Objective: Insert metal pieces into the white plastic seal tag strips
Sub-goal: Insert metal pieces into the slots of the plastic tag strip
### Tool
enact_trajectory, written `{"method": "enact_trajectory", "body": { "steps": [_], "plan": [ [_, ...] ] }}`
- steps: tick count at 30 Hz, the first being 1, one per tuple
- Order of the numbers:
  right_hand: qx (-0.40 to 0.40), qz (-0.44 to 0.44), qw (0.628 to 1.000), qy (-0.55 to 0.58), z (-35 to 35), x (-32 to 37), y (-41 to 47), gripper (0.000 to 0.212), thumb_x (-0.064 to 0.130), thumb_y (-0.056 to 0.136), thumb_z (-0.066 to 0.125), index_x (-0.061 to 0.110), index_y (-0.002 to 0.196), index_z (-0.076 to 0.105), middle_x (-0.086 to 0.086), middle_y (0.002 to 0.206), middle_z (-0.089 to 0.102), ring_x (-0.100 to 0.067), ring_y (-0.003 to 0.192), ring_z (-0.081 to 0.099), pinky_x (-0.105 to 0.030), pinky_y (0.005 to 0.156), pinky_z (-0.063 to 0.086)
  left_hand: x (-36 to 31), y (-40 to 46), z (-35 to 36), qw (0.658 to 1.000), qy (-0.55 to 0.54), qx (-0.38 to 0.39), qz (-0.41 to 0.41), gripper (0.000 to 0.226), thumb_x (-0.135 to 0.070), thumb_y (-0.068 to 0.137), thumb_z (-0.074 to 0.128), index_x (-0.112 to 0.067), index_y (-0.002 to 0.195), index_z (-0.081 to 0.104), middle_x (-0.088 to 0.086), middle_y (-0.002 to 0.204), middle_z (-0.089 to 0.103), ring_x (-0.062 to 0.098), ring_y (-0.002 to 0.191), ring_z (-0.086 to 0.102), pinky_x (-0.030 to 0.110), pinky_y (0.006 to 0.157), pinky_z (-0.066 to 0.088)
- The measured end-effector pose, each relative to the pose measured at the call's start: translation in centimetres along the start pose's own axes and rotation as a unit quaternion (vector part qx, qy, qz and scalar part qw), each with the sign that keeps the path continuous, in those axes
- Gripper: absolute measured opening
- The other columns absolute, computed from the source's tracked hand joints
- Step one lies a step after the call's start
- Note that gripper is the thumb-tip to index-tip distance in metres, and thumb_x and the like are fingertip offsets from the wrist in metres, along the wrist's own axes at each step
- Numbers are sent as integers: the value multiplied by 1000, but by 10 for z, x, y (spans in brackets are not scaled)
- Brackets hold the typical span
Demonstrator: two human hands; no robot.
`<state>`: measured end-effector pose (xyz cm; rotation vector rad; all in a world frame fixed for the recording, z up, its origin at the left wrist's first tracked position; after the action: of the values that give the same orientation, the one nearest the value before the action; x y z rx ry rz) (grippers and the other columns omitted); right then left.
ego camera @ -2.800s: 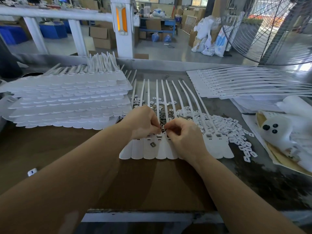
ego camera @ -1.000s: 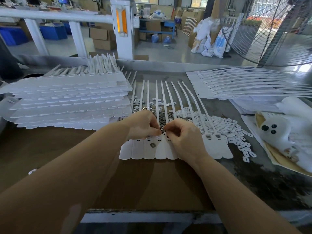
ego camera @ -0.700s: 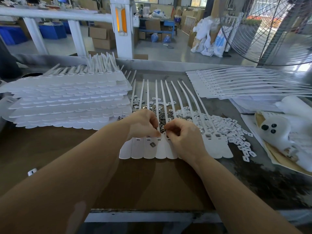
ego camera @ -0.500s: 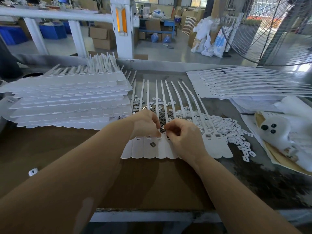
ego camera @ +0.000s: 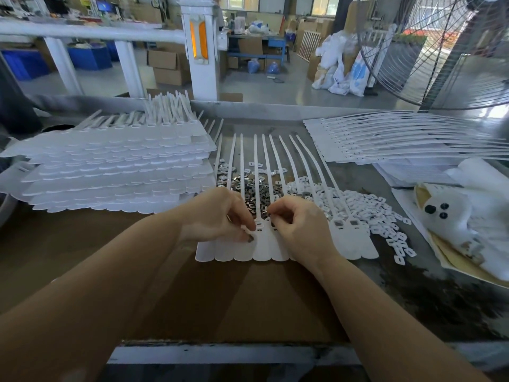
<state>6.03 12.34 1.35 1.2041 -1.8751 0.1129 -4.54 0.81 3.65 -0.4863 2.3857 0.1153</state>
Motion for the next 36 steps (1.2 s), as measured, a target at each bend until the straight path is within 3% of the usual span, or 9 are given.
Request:
{"method": "enact_trajectory", "body": {
  "steps": [4, 9, 12, 16, 19, 25, 30, 33, 36],
  "plan": [
    [-3, 2, 1000, 3, 0, -1, -1, 15, 6, 83, 61, 17, 89, 70, 4, 87, 67, -11, 83, 61, -32, 81, 52, -1, 2, 3, 998, 47, -11, 28, 14, -18, 73, 78, -29, 81, 76, -12, 82, 58, 0, 75, 54, 9, 67, 42],
    [1, 2, 1000, 4, 0, 0, -1, 15, 6, 83, 61, 16, 90, 70, 3, 88, 67, -12, 85, 61, -33, 82, 52, -2, 0, 6, 993, 101, -2, 61, 10, -19, 79, 72, -28, 84, 74, -16, 81, 55, 1, 78, 54, 12, 73, 43],
    [1, 1, 1000, 1, -1, 0, -1, 15, 6, 84, 61, 16, 91, 69, 3, 88, 67, -12, 85, 61, -33, 81, 52, -3, 2, 8, 987, 143, 19, 68, 7, -23, 83, 68, -28, 88, 68, -17, 85, 51, -2, 78, 50, 7, 71, 38],
    [1, -1, 1000, -5, -1, 1, -2, 15, 7, 84, 60, 16, 91, 69, 5, 87, 66, -10, 83, 60, -31, 80, 52, -4, 4, 9, 977, 191, 39, 82, 5, -24, 87, 63, -26, 92, 63, -14, 88, 46, 3, 80, 46, 22, 77, 41],
    [-1, -1, 1000, -3, -2, 1, -2, 15, 6, 84, 61, 16, 91, 69, 5, 86, 66, -10, 82, 60, -31, 79, 52, -5, 3, 11, 968, 228, 26, 102, 7, -27, 89, 59, -25, 95, 62, -13, 92, 45, 4, 86, 42, 24, 79, 39],
    [4, 2, 1000, -6, -1, 1, -1, 15, 6, 84, 60, 16, 91, 69, 4, 87, 66, -10, 83, 61, -30, 80, 52, -2, -2, 9, 979, 173, -26, 104, 7, -25, 86, 65, -23, 92, 68, -16, 87, 48, -1, 79, 45, 21, 76, 38],
    [6, 35, 999, 38, -4, 0, 3, 14, 6, 85, 61, 16, 89, 71, 3, 86, 69, -11, 84, 64, -29, 81, 53, -1, -5, 10, 981, 158, -40, 101, 9, -23, 83, 68, -20, 92, 71, -11, 89, 54, 5, 85, 51, 22, 78, 41],
    [-11, 75, 994, 79, -12, -3, 11, 16, 6, 87, 60, 18, 88, 70, 4, 87, 69, -8, 82, 64, -24, 81, 53, -2, -3, 10, 981, 169, -29, 88, 9, -25, 86, 65, -23, 93, 69, -16, 89, 50, 1, 81, 48, 15, 73, 39],
    [-29, 83, 996, 35, -22, -8, 20, 18, 3, 89, 57, 15, 93, 70, 1, 91, 69, -10, 83, 63, -24, 83, 53, -1, -2, 10, 986, 147, -34, 74, 3, -26, 86, 64, -26, 89, 66, -19, 86, 49, -6, 78, 48, 8, 67, 35]
  ]
}}
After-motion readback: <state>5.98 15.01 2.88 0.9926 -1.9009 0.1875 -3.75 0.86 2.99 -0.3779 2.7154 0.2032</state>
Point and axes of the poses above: each hand's wrist, its own y-axis towards the middle knuckle, its own z-axis out of the palm, x = y × z, the point moved 4 cm from there along y, towards the middle knuckle
